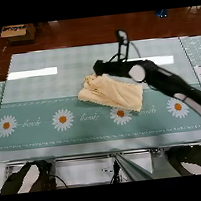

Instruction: Fold the shirts.

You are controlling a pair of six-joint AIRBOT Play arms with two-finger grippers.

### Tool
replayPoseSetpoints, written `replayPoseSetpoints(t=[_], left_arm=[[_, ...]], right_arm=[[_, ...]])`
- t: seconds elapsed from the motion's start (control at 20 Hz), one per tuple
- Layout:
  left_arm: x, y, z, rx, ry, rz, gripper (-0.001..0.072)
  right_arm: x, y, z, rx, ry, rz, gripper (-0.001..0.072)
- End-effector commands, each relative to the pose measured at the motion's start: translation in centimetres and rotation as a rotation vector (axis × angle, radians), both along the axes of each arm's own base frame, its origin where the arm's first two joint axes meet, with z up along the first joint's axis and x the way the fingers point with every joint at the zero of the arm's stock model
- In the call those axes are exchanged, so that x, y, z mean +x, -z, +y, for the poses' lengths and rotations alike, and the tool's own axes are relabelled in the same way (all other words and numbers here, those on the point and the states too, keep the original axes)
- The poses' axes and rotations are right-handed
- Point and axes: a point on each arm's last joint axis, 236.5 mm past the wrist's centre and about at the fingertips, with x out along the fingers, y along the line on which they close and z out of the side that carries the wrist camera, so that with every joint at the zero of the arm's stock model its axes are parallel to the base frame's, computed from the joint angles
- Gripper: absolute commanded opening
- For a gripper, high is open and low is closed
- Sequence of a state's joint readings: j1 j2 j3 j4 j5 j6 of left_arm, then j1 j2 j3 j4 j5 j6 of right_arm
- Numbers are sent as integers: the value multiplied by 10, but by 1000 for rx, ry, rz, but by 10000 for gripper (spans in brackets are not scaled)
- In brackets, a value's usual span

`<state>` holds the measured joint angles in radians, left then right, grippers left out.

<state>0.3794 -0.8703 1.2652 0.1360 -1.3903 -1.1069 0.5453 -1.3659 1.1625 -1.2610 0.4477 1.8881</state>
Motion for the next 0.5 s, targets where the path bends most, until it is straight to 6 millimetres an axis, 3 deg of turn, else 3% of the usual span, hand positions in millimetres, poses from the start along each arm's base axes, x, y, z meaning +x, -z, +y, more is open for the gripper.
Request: replayPoseSetpoints(t=[0.0, 0.15, 0.2, 0.25, 0.3, 0.35, 0.45], left_arm=[[7, 21, 8, 86, -43, 38, 18], [10, 32, 12, 126, -61, 57, 17], [11, 33, 13, 127, -61, 59, 17], [11, 33, 13, 126, -61, 60, 17], [11, 33, 13, 126, -61, 61, 17], [11, 33, 13, 126, -61, 61, 18], [12, 34, 13, 128, -62, 62, 17]], right_arm=[[-18, -17, -117, -352, -10, 20, 535], [-64, -18, -310, -867, 183, 242, 523], [-85, -6, -348, -910, 203, 347, 523], [-106, 17, -360, -833, 189, 456, 523], [-123, 44, -351, -661, 168, 543, 523], [-135, 66, -327, -430, 160, 598, 525], [-138, 87, -283, -56, 163, 605, 533]])
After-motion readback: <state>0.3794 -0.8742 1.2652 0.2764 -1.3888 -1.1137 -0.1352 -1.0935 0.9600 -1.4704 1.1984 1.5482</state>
